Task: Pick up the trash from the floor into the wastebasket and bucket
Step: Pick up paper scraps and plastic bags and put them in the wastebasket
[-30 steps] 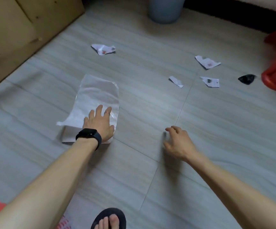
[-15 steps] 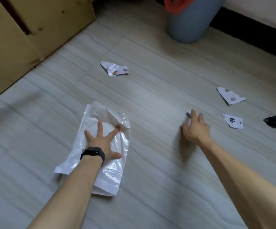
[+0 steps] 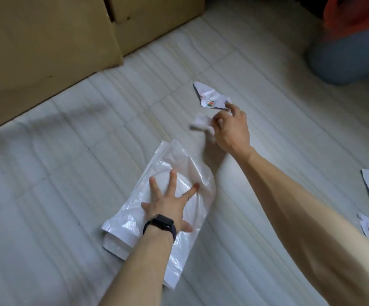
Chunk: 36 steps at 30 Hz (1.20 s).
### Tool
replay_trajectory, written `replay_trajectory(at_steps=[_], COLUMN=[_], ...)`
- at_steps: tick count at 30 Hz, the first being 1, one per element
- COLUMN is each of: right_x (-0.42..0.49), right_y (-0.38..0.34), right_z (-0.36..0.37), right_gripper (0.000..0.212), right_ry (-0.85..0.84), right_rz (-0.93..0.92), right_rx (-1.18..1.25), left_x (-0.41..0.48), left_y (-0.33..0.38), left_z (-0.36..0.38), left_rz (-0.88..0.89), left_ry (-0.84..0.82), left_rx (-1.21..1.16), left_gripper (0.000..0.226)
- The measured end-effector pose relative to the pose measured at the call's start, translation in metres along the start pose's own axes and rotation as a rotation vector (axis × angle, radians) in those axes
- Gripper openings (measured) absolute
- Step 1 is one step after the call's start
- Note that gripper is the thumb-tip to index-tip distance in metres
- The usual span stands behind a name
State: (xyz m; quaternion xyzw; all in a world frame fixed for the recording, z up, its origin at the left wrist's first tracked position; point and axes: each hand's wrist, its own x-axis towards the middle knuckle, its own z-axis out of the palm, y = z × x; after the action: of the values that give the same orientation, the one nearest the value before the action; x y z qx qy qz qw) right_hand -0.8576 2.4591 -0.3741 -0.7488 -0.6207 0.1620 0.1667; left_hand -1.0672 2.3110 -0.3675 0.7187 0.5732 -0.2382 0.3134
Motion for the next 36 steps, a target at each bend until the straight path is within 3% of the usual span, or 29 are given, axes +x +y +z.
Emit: replay_trajectory(at_steps=[6,12,18,23,28,33,36], right_x=[0.091,0.052,-0.05,-0.155,-0.228,-0.251,-0.257], right_y=[0.012,0.013,0.041,0.101,0.193,0.274,0.313], right_z=[0.03,0.026,0.002,-0.034,-0.093,-0.133,-0.139], right_gripper=[0.048,0.026,0.017,0.053,0.017,0.06,0.048], right_ry=[-0.198,-0.076,0.01,0.075,0.19,0.406,0.288], right_rz=[0.088,0.035,0.235,0.589,0.724,0.879,1.029], right_rx=[-0.165,-0.108,0.249,0.459,0.319,0.298,0.232], left_x=[0.001,0.004,-0.001,-0.001,0.0,-0.02,-0.028], left_y=[-0.001,-0.002,-0.001,-0.01,-0.003,0.084,0.13], left_z=[0.003,-0.004,-0.008,-0.008,-0.007,0.027,0.057], left_rz=[0.011,-0.009,-0.035,-0.043,-0.016,0.107,0.181], left_ry=[-0.004,-0.056,-0.065,-0.033,-0.045,-0.093,-0.092], left_rx=[-0.029,-0.02,-0.021,-0.006,0.11,0.239,0.278], left_gripper=[0.114,0.113,0.113,0.111,0.111,0.123,0.124])
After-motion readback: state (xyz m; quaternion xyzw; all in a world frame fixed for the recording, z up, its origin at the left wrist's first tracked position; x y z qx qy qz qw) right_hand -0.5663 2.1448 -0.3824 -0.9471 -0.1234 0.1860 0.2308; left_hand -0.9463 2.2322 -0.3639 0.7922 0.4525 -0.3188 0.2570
